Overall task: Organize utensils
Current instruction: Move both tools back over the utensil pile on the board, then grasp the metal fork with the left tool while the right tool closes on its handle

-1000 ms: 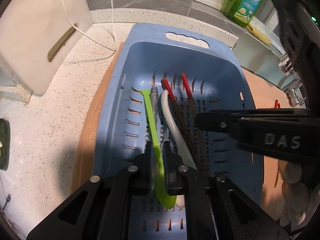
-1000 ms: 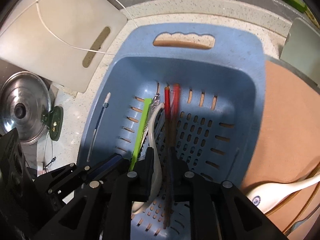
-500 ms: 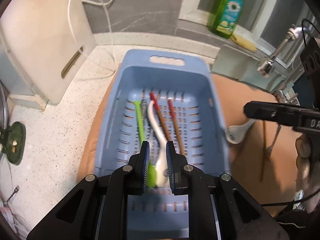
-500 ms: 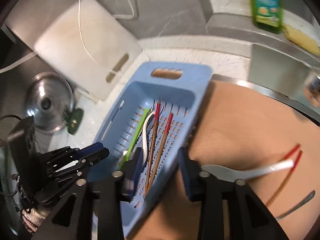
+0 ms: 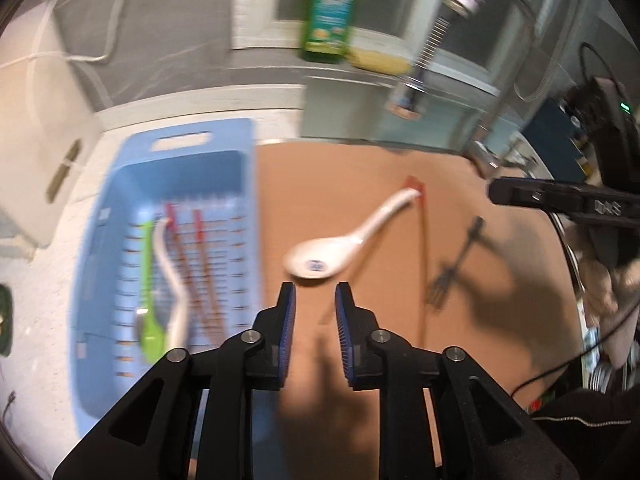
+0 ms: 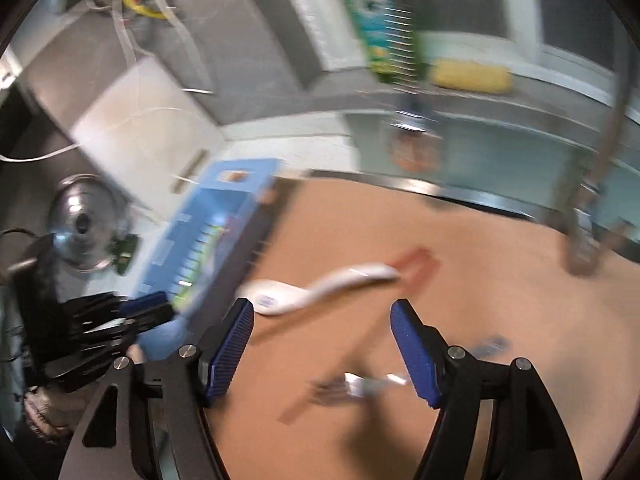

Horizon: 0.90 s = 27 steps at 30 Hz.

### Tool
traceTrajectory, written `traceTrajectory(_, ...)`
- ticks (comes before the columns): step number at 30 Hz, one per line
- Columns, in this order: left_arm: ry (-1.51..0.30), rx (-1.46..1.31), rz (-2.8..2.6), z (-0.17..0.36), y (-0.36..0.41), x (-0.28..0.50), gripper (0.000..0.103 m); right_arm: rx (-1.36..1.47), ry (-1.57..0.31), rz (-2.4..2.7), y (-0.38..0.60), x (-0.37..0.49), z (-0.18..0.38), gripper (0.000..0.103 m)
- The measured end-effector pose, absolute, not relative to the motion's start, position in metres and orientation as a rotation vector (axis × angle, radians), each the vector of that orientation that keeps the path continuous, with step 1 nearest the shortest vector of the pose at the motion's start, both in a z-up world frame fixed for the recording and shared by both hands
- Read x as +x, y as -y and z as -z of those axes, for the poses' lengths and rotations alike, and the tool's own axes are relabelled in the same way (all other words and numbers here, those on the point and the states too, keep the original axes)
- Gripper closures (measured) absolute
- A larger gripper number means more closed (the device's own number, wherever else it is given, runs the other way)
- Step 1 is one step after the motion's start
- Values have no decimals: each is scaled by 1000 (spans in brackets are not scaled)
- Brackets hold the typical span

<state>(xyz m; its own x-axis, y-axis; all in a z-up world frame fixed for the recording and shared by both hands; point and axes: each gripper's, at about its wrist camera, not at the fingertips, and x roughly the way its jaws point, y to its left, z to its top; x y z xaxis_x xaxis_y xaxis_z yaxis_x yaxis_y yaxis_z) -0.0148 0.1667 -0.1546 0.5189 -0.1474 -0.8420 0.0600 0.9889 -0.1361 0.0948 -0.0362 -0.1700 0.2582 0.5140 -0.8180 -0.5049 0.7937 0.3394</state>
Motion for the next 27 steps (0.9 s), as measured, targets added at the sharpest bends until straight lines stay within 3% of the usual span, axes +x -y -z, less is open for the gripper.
traceTrajectory(10, -1100, 75, 354, 174, -62, 5, 79, 139, -1258, -601, 115, 111, 206, 36)
traceTrajectory(17, -1173, 203, 462, 193, -16, 30, 79, 316, -1384, -583, 137, 124, 240, 59)
traceTrajectory(27, -1270, 302, 492, 222, 11, 61, 79, 489, -1458, -559, 141, 134, 263, 59)
